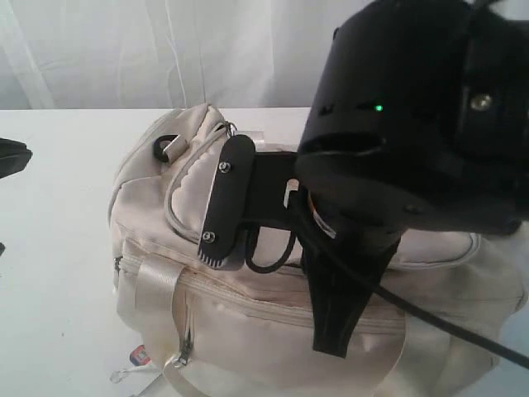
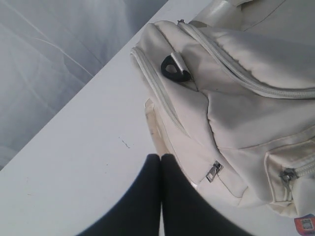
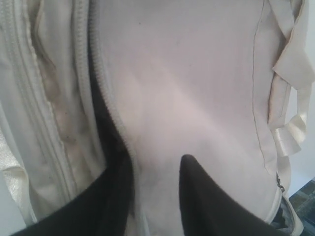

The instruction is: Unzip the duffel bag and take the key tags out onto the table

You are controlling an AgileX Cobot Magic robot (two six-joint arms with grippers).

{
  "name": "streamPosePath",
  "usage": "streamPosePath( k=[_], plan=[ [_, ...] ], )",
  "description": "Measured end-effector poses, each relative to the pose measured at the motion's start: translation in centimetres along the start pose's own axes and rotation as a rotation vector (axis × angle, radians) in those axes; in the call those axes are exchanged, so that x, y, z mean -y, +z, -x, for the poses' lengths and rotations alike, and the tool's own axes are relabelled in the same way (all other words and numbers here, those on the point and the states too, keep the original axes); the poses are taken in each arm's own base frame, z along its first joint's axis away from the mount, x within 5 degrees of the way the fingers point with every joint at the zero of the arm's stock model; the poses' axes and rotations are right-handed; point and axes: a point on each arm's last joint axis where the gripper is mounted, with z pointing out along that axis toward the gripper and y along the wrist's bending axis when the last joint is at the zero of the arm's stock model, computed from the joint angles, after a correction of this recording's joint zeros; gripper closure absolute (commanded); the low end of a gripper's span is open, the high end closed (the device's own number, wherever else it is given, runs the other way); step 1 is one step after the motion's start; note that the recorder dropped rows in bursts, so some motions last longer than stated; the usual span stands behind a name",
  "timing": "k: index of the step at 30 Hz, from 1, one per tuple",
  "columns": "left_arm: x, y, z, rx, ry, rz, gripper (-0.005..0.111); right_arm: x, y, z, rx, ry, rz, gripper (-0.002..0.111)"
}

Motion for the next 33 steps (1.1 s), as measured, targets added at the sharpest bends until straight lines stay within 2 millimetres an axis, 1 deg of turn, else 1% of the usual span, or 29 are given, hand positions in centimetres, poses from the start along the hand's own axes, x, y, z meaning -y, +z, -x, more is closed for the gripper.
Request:
streamPosePath(
  k=[1, 4, 7, 12, 16, 19, 22, 25, 27, 30, 32, 33],
  plan=[
    [0.0, 0.0, 0.0, 0.0, 0.0, 0.0, 0.106, 0.0, 0.1, 0.0, -0.002, -0.001, 0.001, 0.107],
    [0.0, 0.0, 0.0, 0.0, 0.0, 0.0, 0.106, 0.1, 0.1, 0.0, -0.004, -0.009, -0.013, 0.108],
    [0.0, 0.0, 0.0, 0.0, 0.0, 0.0, 0.106, 0.5, 0.1, 0.0, -0.009, -0.03, -0.061, 0.108],
    [0.0, 0.0, 0.0, 0.0, 0.0, 0.0, 0.106, 1.6, 0.0, 0.0, -0.02, -0.072, -0.186, 0.108],
    [0.0, 0.0, 0.0, 0.0, 0.0, 0.0, 0.106, 3.0, 0.4, -0.3, -0.014, -0.043, -0.224, 0.108],
    [0.0, 0.0, 0.0, 0.0, 0.0, 0.0, 0.106, 4.4, 1.0, -0.4, 0.035, -0.001, -0.254, 0.108],
    [0.0, 0.0, 0.0, 0.0, 0.0, 0.0, 0.106, 6.3, 1.6, -0.5, 0.089, 0.056, -0.307, 0.108],
    [0.0, 0.0, 0.0, 0.0, 0.0, 0.0, 0.106, 8.2, 2.7, -0.6, 0.16, 0.101, -0.339, 0.108],
    [0.0, 0.0, 0.0, 0.001, 0.0, 0.0, 0.106, 9.4, 3.6, -0.5, 0.209, 0.129, -0.348, 0.108],
    [0.0, 0.0, 0.0, 0.005, 0.0, 0.002, 0.106, 11.6, 5.4, -0.4, 0.234, 0.169, -0.361, 0.108],
    [0.0, 0.0, 0.0, 0.005, 0.0, 0.002, 0.106, 13.3, 6.9, -0.4, 0.228, 0.199, -0.37, 0.108],
    [0.0, 0.0, 0.1, 0.007, -0.002, 0.002, 0.106, 14.9, 8.5, -0.3, 0.224, 0.226, -0.379, 0.108]
  ],
)
